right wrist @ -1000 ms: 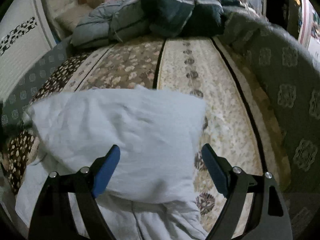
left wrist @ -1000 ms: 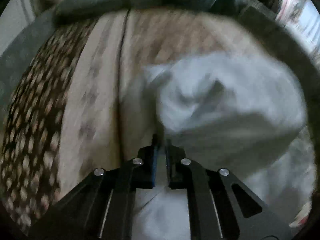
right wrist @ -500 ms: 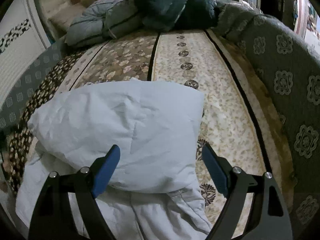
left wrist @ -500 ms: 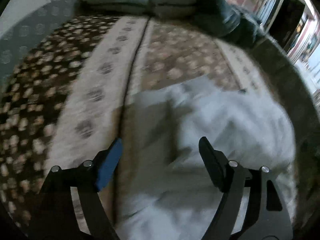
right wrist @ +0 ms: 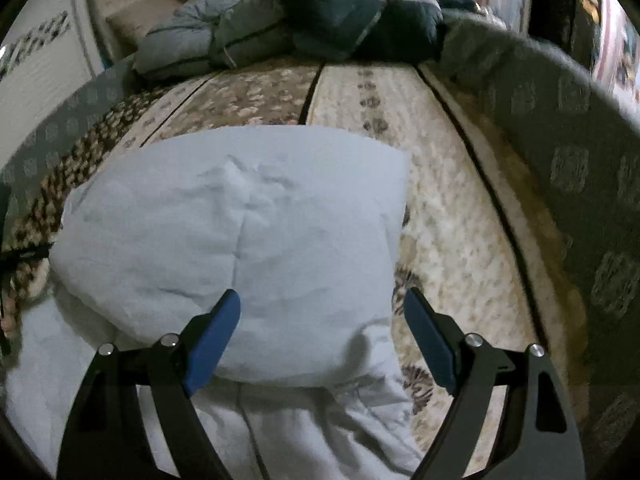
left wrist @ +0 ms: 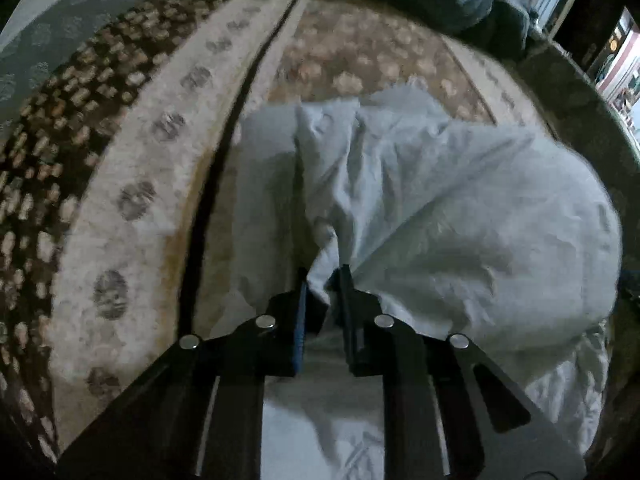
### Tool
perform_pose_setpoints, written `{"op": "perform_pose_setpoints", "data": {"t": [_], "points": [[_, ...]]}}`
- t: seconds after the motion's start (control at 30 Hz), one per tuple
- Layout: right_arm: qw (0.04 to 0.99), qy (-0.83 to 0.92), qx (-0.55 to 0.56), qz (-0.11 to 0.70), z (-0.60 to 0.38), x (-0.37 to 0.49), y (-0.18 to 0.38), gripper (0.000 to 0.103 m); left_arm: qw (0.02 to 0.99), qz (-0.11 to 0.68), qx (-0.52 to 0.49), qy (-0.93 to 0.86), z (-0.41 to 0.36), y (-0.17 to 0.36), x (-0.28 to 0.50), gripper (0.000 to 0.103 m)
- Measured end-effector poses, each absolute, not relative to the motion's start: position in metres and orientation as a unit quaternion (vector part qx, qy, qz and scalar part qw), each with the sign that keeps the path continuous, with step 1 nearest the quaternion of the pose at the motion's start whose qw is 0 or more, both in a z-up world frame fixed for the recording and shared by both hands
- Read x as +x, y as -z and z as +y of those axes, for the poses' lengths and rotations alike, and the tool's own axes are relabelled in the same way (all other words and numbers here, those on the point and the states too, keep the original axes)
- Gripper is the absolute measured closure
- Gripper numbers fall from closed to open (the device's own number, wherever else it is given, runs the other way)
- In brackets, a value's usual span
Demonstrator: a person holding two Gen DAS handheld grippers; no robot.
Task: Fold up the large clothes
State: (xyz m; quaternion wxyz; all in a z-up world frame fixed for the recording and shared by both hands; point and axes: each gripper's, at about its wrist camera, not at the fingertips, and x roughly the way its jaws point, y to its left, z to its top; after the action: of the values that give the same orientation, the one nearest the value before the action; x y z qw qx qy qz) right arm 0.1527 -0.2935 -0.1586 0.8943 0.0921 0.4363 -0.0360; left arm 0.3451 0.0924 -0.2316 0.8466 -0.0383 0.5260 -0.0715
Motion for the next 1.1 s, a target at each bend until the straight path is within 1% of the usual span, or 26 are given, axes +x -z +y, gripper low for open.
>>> {"op": "perform_pose_setpoints", "data": {"t": [0.03,0.07,0.13,0.17,0.2,0.33,0.37,0.4,0.43,0.47,0.5,0.53,0.6,0.63,0.77,0.93,1.1], "points": [[0.898,0.037,0.106,0.426,-0.300,0.150,0.153,0.019,0.859,0.508,-0.023,0.055,0.092,0.213,0.339,0.079],[0.900,0.040,0.110,0.419,-0.303,0.150,0.149,0.019,0.869,0.492,-0.010,0.041,0.091,0.200,0.336,0.071],[0.906,0.047,0.112,0.406,-0.308,0.153,0.140,0.019,0.888,0.458,0.017,0.027,0.081,0.171,0.327,0.026],[0.907,0.048,0.114,0.403,-0.309,0.156,0.137,0.019,0.896,0.444,0.021,0.028,0.072,0.159,0.326,0.022],[0.906,0.051,0.118,0.402,-0.309,0.161,0.136,0.019,0.900,0.433,0.024,0.035,0.056,0.149,0.326,0.020],[0.897,0.051,0.168,0.406,-0.307,0.186,0.142,0.021,0.884,0.458,-0.011,0.095,-0.014,0.148,0.349,0.020],[0.893,0.048,0.176,0.411,-0.304,0.191,0.146,0.033,0.879,0.465,-0.011,0.103,-0.029,0.152,0.352,0.021],[0.890,0.046,0.176,0.417,-0.300,0.196,0.148,0.057,0.875,0.471,0.005,0.111,-0.053,0.160,0.357,0.031],[0.888,0.045,0.175,0.423,-0.296,0.199,0.152,0.065,0.873,0.475,0.023,0.110,-0.067,0.166,0.359,0.053],[0.888,0.041,0.175,0.424,-0.293,0.201,0.154,0.073,0.867,0.485,0.050,0.103,-0.084,0.176,0.365,0.067],[0.889,0.035,0.173,0.423,-0.290,0.203,0.156,0.078,0.857,0.501,0.071,0.099,-0.096,0.189,0.370,0.090],[0.889,0.030,0.163,0.426,-0.286,0.205,0.160,0.080,0.853,0.507,0.075,0.098,-0.099,0.197,0.369,0.093],[0.889,0.023,0.132,0.438,-0.280,0.208,0.169,0.081,0.850,0.512,0.075,0.095,-0.097,0.206,0.372,0.096],[0.887,0.019,0.120,0.445,-0.279,0.210,0.175,0.081,0.847,0.519,0.069,0.095,-0.092,0.212,0.375,0.101],[0.875,0.011,0.125,0.468,-0.279,0.224,0.205,0.083,0.835,0.537,0.043,0.111,-0.072,0.234,0.385,0.101],[0.869,0.017,0.100,0.485,-0.273,0.245,0.220,0.083,0.833,0.541,0.053,0.106,-0.076,0.252,0.391,0.101],[0.860,0.008,0.117,0.497,-0.281,0.265,0.231,0.083,0.827,0.549,0.033,0.113,-0.073,0.265,0.410,0.101]]}}
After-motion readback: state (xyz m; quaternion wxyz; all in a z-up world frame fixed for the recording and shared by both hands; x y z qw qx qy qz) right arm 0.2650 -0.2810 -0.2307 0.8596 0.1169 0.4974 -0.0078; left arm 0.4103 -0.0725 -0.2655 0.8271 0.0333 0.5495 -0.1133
